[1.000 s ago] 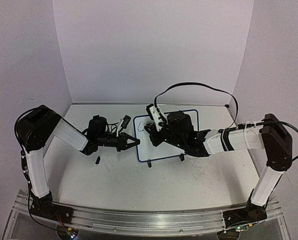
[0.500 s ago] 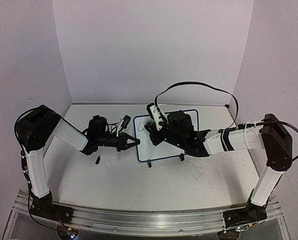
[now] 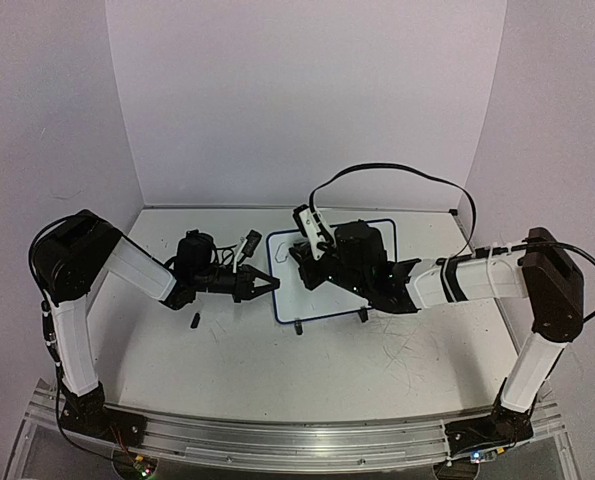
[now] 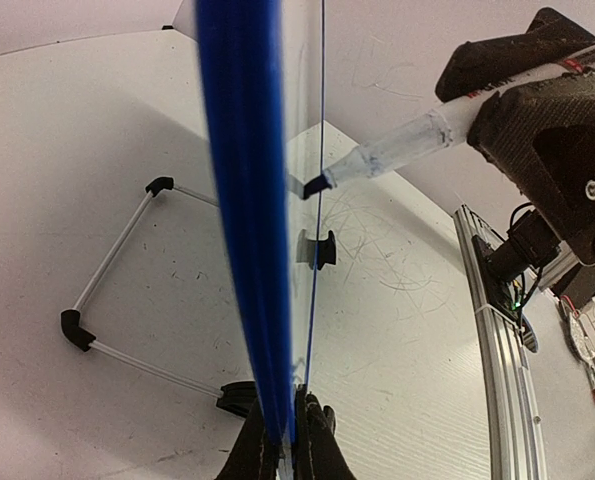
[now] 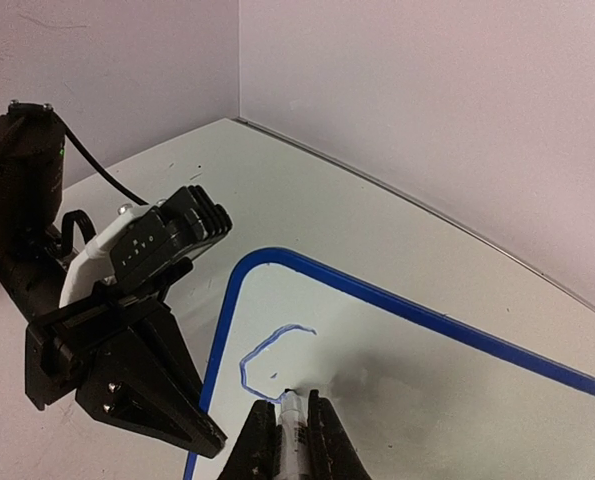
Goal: Write a sentence on the whiteboard
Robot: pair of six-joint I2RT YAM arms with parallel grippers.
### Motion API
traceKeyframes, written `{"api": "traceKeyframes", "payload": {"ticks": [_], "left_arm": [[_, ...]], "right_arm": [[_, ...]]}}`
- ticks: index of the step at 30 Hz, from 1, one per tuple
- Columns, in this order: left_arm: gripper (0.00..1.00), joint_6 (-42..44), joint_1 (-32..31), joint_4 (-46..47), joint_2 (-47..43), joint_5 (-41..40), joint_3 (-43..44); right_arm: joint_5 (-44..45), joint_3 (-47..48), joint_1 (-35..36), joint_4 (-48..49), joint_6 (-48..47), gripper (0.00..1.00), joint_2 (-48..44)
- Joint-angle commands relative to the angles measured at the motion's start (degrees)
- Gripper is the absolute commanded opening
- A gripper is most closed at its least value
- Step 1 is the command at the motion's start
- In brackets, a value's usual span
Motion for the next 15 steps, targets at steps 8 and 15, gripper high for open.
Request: {"api": "traceKeyframes", "payload": {"ticks": [8,15], "left_arm": [[0.0,5.15,-0.63,-3.68,-0.46,-2.29,0.33],[0.0,5.24,-0.59,-3.82,-0.42,-2.45,0.37]], "right_arm": [[2.37,3.02,-0.48,2.4,-0.78,0.0,-1.17],[-0.54,0.99,-0.38,2.39,-0.34,0.0,-3.19]]}}
